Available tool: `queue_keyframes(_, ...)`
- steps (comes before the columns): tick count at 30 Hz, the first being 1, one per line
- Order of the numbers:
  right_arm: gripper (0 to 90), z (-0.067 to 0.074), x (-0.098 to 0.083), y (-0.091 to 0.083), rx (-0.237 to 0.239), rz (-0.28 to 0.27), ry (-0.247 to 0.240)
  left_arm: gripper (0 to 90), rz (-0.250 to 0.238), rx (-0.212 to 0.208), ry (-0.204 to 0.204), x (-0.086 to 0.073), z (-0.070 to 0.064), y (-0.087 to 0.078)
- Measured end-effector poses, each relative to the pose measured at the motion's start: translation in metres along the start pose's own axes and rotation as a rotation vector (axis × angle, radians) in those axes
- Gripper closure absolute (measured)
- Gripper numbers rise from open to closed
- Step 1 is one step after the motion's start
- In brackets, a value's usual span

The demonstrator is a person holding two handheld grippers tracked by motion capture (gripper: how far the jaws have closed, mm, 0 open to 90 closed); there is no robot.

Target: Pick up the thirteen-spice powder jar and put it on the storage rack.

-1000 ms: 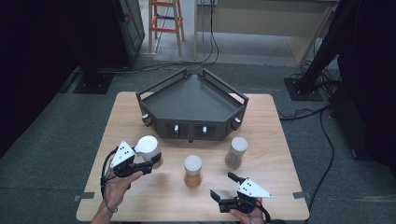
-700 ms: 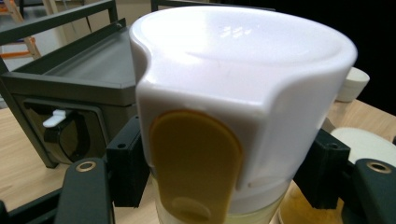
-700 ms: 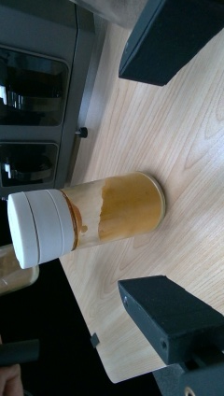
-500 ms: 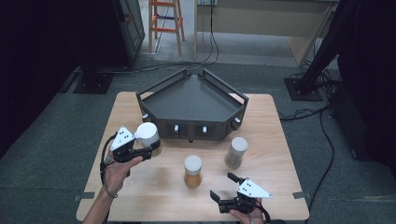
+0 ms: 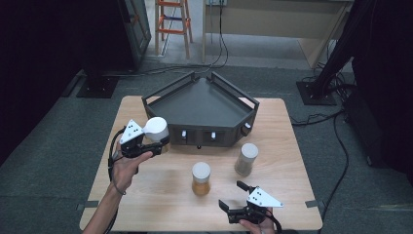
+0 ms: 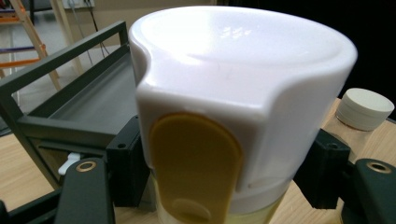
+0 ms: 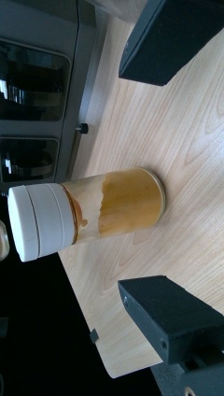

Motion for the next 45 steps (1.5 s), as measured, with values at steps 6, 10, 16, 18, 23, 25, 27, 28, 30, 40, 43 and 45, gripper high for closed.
queue_keyframes(6,1.5,0.0,0.0,0.0,0.002,0.0,0.001,30.4,0.003,0.011,-0.003,0.01,0.001,0.009)
queue_keyframes(10,1.5,0.0,0.0,0.0,0.004,0.0,0.0,30.5,0.003,0.014,-0.021,0.015,0.006,0.015)
queue_keyframes(16,1.5,0.001,0.0,0.001,0.009,0.002,-0.001,30.4,0.005,0.037,-0.015,0.026,0.007,0.023)
queue_keyframes(18,1.5,0.001,0.0,0.0,0.009,0.002,-0.002,30.5,0.004,0.042,-0.013,0.029,0.007,0.025)
queue_keyframes(23,1.5,0.0,0.0,0.0,0.009,0.0,-0.001,30.5,0.007,0.059,-0.016,0.036,0.008,0.033)
queue_keyframes(25,1.5,0.0,0.0,-0.001,0.009,-0.001,-0.004,30.4,0.011,0.065,-0.018,0.038,0.008,0.037)
queue_keyframes(27,1.5,0.0,0.0,-0.001,0.012,0.0,-0.002,30.5,0.014,0.07,-0.018,0.04,0.009,0.041)
queue_keyframes(28,1.5,0.0,0.0,0.0,0.013,0.0,-0.003,30.5,0.013,0.072,-0.018,0.04,0.009,0.043)
queue_keyframes(30,1.5,0.0,0.0,0.0,0.014,0.0,-0.004,30.4,0.011,0.074,-0.021,0.041,0.009,0.046)
queue_keyframes(40,1.5,0.0,0.0,-0.002,0.017,-0.006,-0.004,30.5,0.004,0.096,-0.021,0.054,0.008,0.059)
queue_keyframes(43,1.5,0.0,0.0,-0.002,0.018,-0.005,-0.004,30.5,0.005,0.11,-0.022,0.056,0.007,0.064)
queue_keyframes(45,1.5,0.0,0.0,-0.002,0.02,-0.005,-0.005,30.5,0.006,0.114,-0.024,0.057,0.007,0.065)
Point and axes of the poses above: each handheld gripper's, and its own axes: y roughly forward along the jaws, x roughly out of its top, z roughly to its left, the point moved 3 cm from there along y, roughly forward along the jaws, and after that the axes turned 2 degrees about -z, right-handed, at the moved point
